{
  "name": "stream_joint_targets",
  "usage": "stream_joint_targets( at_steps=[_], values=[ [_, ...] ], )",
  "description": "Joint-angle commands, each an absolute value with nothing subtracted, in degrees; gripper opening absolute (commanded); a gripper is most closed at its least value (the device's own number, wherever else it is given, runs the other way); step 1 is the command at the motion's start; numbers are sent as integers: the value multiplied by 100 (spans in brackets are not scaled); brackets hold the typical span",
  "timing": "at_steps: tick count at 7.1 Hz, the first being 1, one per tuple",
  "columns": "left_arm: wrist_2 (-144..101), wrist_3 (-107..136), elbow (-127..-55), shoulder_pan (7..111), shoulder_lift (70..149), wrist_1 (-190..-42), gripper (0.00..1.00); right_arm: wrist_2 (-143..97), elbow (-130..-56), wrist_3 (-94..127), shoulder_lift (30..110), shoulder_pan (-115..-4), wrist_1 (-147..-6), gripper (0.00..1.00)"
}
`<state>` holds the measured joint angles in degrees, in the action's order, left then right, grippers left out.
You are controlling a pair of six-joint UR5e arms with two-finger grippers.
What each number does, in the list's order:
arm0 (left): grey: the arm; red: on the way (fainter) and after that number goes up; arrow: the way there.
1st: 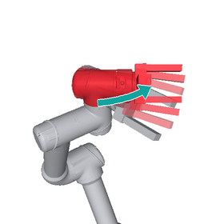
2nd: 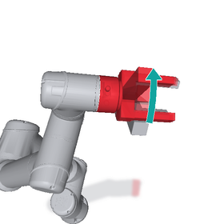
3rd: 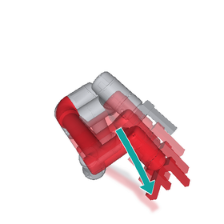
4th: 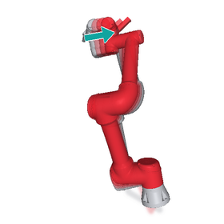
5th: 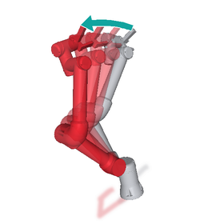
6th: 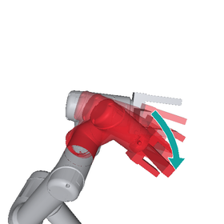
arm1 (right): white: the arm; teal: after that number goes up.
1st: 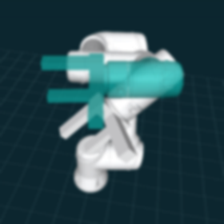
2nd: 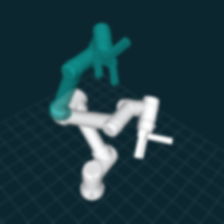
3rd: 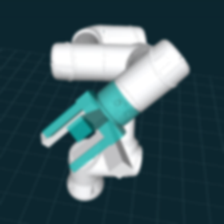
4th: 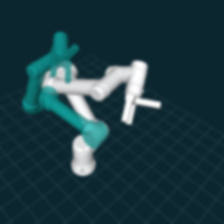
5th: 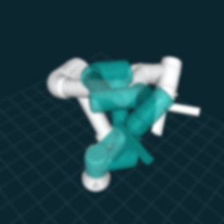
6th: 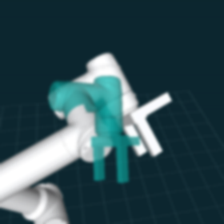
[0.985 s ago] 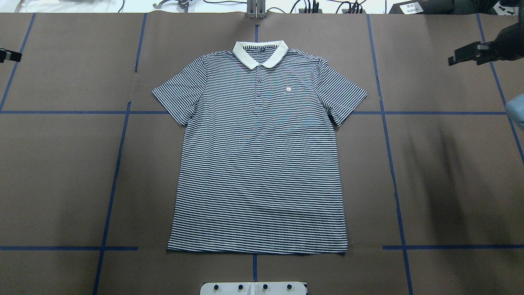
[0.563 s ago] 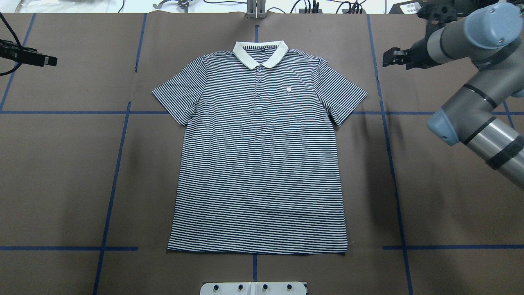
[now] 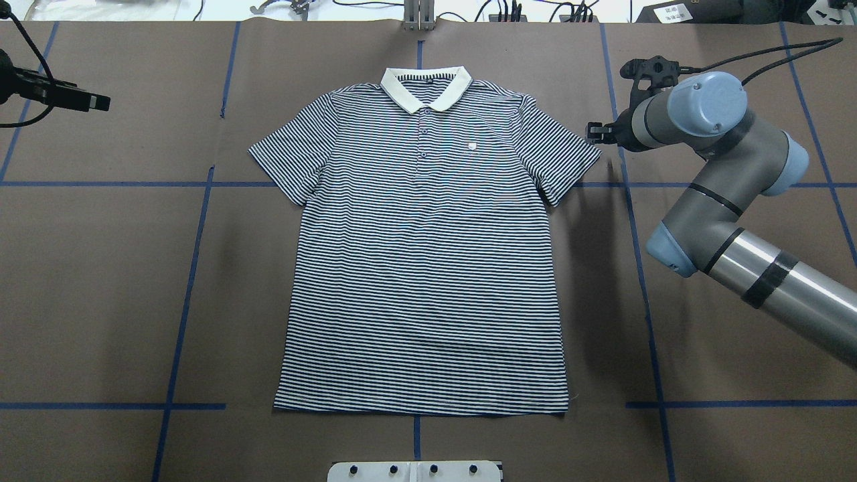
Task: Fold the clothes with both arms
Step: 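Move the right gripper toward the shirt's shoulder nearest it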
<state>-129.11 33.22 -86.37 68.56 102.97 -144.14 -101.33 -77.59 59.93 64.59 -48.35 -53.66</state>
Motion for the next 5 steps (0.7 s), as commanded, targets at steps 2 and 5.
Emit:
stream_joint_targets(
  at_steps=[2, 5],
  values=[
    [-12911, 3314, -8640, 6838, 10310, -14414, 83, -10020, -7673, 5994, 6451, -4685, -5361, 59],
    [-12911, 3313, -8640, 6838, 10310, -14414, 84, -9923, -7673, 6003, 6442, -4597, -5361, 58]
  ],
)
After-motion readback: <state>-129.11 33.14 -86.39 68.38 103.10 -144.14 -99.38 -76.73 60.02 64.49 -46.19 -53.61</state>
